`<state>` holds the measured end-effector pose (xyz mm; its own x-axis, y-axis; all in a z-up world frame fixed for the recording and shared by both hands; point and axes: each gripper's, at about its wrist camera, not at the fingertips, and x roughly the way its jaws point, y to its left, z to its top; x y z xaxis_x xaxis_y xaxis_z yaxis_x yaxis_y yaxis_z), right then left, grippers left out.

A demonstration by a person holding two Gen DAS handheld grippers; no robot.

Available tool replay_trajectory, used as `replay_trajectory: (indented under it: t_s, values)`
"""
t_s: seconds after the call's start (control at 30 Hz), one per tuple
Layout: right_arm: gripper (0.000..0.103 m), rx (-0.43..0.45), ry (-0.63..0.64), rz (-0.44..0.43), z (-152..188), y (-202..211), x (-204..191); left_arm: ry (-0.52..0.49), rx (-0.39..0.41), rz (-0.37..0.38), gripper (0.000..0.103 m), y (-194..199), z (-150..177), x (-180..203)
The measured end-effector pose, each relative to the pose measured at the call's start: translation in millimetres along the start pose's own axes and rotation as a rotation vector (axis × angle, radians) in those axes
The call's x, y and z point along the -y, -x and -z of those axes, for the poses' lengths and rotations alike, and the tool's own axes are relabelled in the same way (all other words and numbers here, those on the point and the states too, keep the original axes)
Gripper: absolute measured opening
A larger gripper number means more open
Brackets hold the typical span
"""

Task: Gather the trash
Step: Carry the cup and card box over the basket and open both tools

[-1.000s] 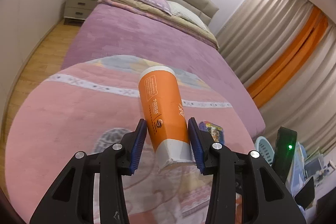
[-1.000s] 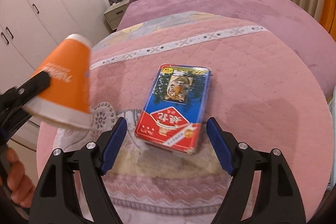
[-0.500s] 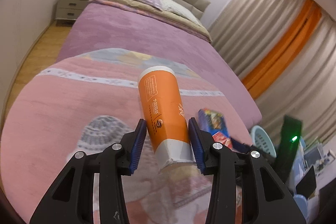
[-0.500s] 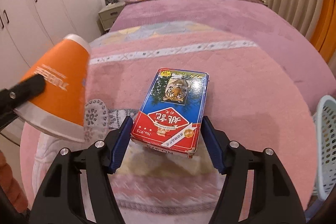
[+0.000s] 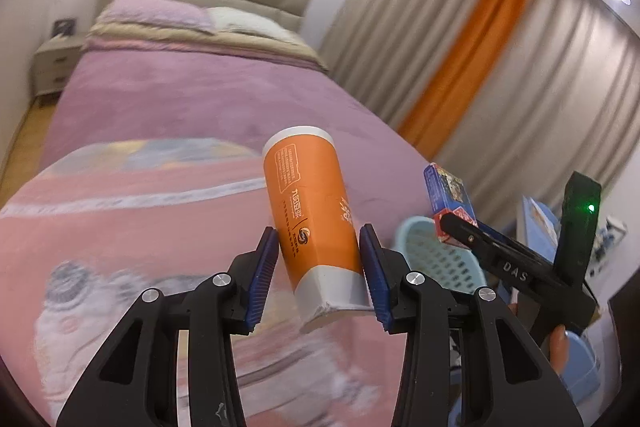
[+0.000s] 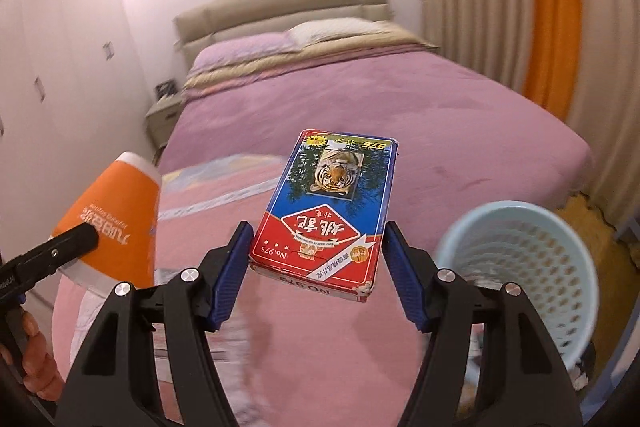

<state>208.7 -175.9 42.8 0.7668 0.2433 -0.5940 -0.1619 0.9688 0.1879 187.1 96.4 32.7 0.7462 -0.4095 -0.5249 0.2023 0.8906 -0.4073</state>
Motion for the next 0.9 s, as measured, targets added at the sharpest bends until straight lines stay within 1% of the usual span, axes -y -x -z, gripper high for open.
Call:
replay_trajectory:
  t_s: [0.03, 0.07, 0.27, 0.37, 0.47, 0.5, 0.53, 0.6, 0.63, 0.73, 0.77, 0.83, 0.9]
  values:
    - [0.062, 0.005, -0.015, 0.011, -1, 4, 10, -0.025, -0.006, 0.022, 0.041, -8, -3, 17]
    - [0.062, 0.014, -0.044, 0.038, -2, 9, 30, -0.039, -0.01, 0.036, 0.041, -13, -4, 27]
    - [0.062, 0.016, -0.134, 0.103, -4, 20, 92, -0.131, -0.059, 0.122, 0.041, -65, -8, 100]
    - [0.062, 0.005, -0.158, 0.12, -4, 21, 111, -0.159, -0.087, 0.157, 0.041, -94, -8, 128]
    - [0.062, -0.013, -0.186, 0.154, -1, 22, 137, -0.148, -0.12, 0.174, 0.041, -127, -9, 142]
    - [0.062, -0.019, -0.19, 0.158, 1, 22, 141, -0.145, -0.127, 0.178, 0.041, -136, -9, 145]
    - [0.062, -0.029, -0.197, 0.165, 2, 22, 147, -0.141, -0.139, 0.179, 0.041, -150, -8, 149]
    - [0.062, -0.064, -0.221, 0.188, 7, 16, 161, -0.133, -0.156, 0.176, 0.041, -164, -4, 152]
    - [0.062, -0.069, -0.225, 0.189, 6, 15, 162, -0.13, -0.167, 0.175, 0.041, -173, -2, 154]
    - [0.063, -0.136, -0.264, 0.194, 14, 2, 185, -0.12, -0.199, 0.164, 0.042, -194, 5, 158]
    - [0.063, -0.154, -0.274, 0.194, 16, -1, 189, -0.112, -0.225, 0.17, 0.043, -203, 8, 159]
    - [0.063, -0.192, -0.308, 0.185, 24, -10, 202, -0.103, -0.256, 0.169, 0.04, -216, 16, 160]
    - [0.063, -0.206, -0.317, 0.19, 29, -13, 208, -0.12, -0.27, 0.161, 0.041, -223, 21, 162]
